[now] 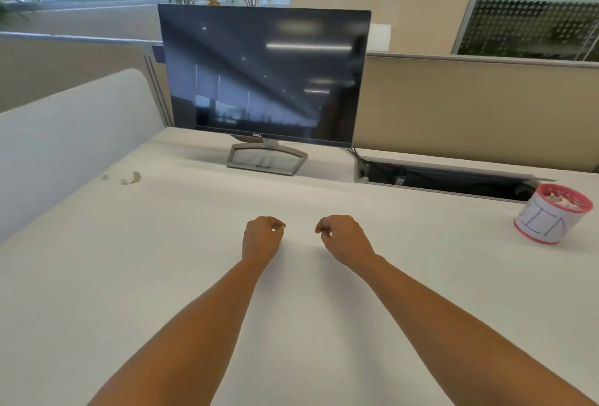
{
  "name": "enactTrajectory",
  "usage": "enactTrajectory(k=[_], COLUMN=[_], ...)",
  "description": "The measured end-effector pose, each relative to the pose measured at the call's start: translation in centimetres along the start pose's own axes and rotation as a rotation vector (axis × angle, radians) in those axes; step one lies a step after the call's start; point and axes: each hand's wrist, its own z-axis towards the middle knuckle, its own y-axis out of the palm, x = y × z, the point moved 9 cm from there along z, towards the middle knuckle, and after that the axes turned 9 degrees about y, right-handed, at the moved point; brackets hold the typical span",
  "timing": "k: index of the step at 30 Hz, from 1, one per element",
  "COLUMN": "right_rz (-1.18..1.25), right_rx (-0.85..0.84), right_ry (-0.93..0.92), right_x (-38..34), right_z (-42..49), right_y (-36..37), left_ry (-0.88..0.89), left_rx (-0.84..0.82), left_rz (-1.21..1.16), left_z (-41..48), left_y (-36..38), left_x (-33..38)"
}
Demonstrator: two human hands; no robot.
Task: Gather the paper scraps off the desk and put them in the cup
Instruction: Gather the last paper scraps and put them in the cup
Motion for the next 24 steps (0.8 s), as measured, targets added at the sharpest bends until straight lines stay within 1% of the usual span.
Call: enactTrajectory(k=[4, 12, 17, 20, 24], right_rz=[-0.014, -0.027, -0.075, -0.118, -0.135], right_rx=[-0.061, -0.136, -0.190, -0.224, -0.265], right_ry=[-0.072, -0.145, -0.192, -0.222, -0.241], right_x=[-7.9, -19.0, -24.2, -26.9, -29.9], right_z=[1.7, 5.3, 8.3, 10.4, 13.2], right_y=[5.7, 13.4, 17.4, 19.5, 22.2], left_ry=[-0.071, -0.151, -0.186, -0.159, -0.055], left_rx=[0.074, 0.241, 0.327, 0.298, 0.153], left_rz=[0.013, 0.078, 0.126, 0.195, 0.378], left_z=[1.9, 4.8, 7.3, 9.3, 12.4], left_y=[-7.9, -21.0, -26.7, -28.3, -28.1], left_x=[-7.3, -18.0, -23.4, -25.5, -27.1])
